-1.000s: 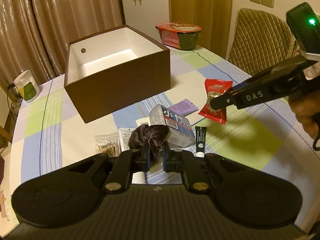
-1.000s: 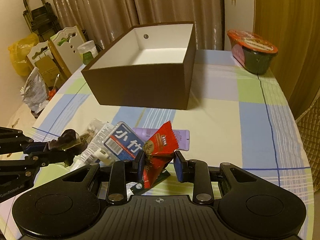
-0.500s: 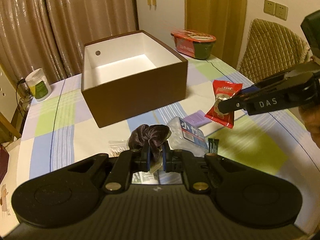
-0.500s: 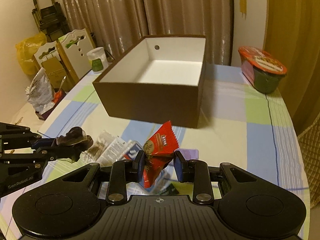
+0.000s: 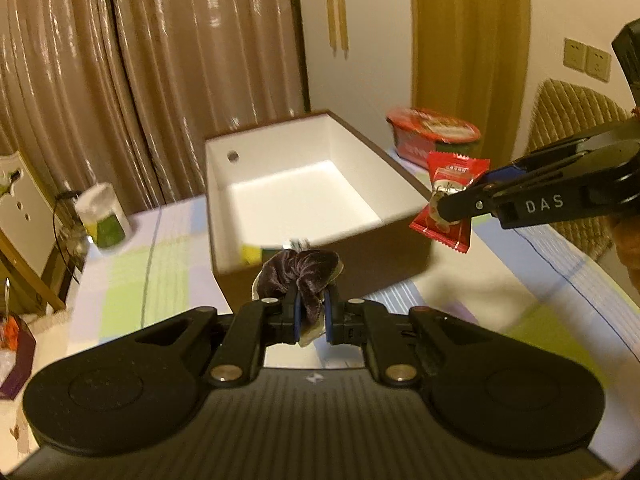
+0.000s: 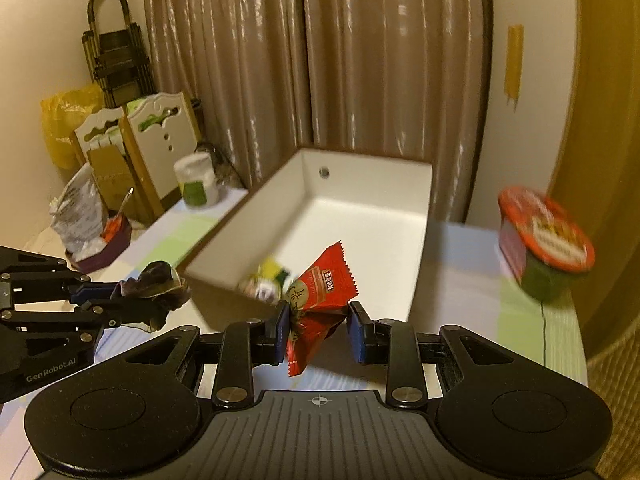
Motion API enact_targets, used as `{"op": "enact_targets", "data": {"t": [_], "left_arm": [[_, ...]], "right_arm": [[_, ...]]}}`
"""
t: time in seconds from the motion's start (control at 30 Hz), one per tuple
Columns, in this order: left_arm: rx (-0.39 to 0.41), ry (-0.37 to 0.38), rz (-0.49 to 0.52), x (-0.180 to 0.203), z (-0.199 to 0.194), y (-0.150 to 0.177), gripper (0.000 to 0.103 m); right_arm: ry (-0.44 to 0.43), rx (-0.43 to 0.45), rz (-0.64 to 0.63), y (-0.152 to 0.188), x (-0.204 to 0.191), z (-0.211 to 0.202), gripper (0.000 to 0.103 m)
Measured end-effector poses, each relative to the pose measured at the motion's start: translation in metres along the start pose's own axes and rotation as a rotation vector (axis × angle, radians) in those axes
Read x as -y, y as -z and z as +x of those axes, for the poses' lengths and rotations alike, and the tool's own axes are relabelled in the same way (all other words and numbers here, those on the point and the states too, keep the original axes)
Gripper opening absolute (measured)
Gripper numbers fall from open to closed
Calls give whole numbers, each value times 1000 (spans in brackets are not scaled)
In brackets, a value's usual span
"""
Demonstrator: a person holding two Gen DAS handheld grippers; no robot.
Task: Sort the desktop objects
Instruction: 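Carry the scrunchie and candy packet with both grippers over the box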
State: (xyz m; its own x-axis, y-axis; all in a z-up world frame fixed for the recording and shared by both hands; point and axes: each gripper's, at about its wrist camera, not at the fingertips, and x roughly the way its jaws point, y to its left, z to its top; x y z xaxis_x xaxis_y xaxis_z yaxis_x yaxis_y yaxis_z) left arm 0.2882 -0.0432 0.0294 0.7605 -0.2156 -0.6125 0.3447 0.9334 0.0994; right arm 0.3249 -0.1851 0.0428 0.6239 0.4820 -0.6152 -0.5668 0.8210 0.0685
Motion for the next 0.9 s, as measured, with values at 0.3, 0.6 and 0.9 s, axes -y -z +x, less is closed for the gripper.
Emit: {"op": "enact_targets", "data": {"t": [0.3,0.6,0.9], "left_arm": [[59,-22,-15,-31,48,-58,8],[1,-6,-15,-33,97,-62,8],[-57,-3,-58,-37,122,-51,8]], "right_arm": [[9,1,-27,-41,13,57,30],[13,-72,8,-30,26,92,30],[29,-114,9,-26,28,107,30]]}}
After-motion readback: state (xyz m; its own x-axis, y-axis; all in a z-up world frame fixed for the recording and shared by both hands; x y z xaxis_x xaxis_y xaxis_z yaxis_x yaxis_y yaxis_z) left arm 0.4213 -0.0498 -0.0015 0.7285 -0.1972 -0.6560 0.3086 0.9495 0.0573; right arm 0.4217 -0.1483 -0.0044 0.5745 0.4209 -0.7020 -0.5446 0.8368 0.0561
